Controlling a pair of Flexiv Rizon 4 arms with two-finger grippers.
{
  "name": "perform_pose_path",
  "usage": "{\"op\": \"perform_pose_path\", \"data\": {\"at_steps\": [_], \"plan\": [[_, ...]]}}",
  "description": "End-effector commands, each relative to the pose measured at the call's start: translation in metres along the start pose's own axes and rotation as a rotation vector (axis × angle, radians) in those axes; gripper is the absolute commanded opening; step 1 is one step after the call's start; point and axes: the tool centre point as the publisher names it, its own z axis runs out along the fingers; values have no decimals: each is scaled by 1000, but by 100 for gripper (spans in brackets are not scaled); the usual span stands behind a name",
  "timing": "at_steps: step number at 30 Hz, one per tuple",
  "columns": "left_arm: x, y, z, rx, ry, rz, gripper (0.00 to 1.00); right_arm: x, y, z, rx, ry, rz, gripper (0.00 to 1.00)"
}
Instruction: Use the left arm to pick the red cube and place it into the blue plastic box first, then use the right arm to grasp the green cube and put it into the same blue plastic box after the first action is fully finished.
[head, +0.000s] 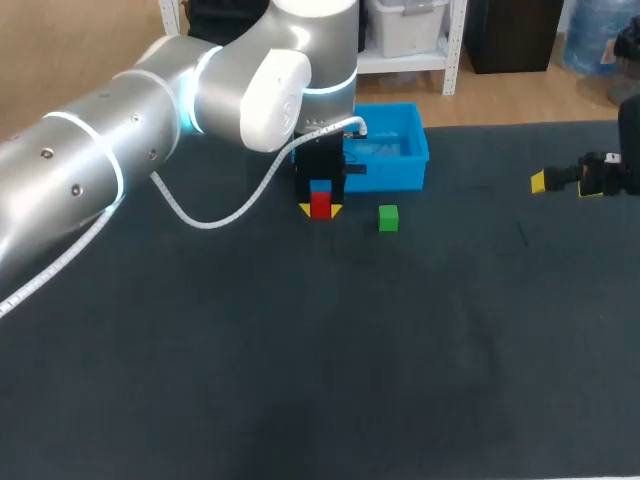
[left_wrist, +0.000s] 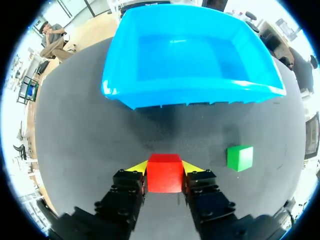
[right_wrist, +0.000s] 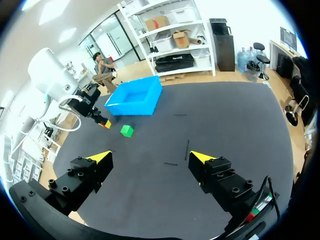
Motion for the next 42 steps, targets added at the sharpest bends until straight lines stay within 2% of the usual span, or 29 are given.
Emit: {"op": "perform_pose_path", "data": {"at_steps": [1,12,31,42], "plan": [[5,4,-7,3,-11,3,0,0,0,0,1,0,-1,100],[-1,11,-28,20,-32,4,0,0,0,0,1,0,-1,100],[-11,13,-79,99,-122,23,0,0,0,0,1,0,-1,100],[-26,12,-102,136,-173,37,0,0,0,0,1,0,-1,100]]}}
